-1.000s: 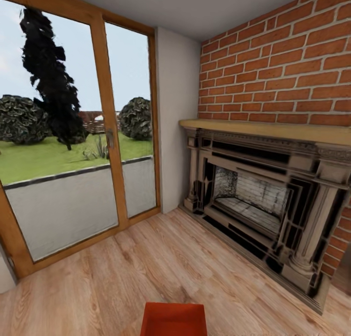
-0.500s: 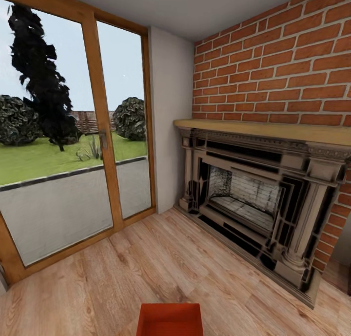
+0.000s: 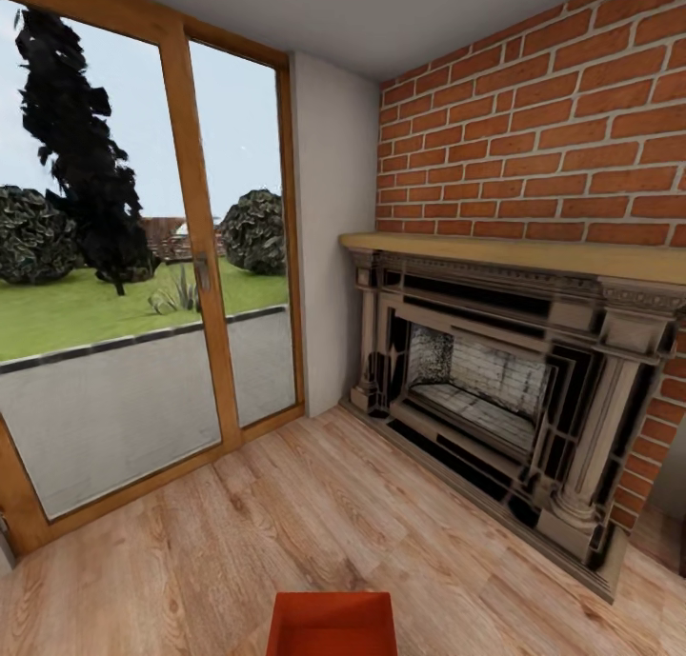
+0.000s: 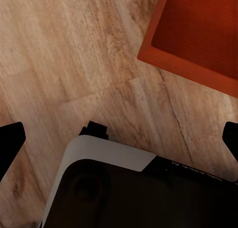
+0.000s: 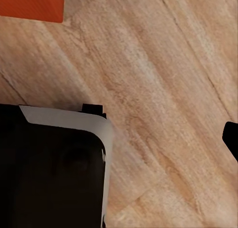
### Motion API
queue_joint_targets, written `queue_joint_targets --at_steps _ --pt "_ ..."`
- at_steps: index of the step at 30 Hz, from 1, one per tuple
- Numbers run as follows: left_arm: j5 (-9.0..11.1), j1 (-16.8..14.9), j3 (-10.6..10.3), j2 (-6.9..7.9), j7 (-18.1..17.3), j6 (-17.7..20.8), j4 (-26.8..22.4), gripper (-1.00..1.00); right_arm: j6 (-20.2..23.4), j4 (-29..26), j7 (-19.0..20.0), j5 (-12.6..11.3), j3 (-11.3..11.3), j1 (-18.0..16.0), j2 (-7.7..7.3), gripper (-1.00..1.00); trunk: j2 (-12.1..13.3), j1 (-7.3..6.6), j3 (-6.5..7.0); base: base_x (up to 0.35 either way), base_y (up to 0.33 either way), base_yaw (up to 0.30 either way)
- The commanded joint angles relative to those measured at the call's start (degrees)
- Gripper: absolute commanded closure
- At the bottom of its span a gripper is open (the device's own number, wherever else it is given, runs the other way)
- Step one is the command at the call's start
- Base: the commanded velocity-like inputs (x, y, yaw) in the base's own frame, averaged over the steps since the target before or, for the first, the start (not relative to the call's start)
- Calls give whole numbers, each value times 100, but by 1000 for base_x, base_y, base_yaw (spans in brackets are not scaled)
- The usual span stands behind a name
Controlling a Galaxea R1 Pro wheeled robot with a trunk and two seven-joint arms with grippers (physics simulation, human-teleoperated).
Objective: Move the two storage containers from the living room to the garage. In the garage, place one container on the floor and stack the other container on top of it (either order is fine).
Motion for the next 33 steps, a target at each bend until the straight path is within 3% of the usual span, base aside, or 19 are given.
queue_joint_targets --at_steps 1,33 --pt "27 -4 -21 -1 12 -14 2 -100 -28 15 -2 -41 48 -6 3 -100 -5 1 -8 0 0 0" --pt "18 -4 -21 -1 12 -16 2 -100 -20 7 -2 -41 65 -4 28 -100 -5 1 -8 0 0 0"
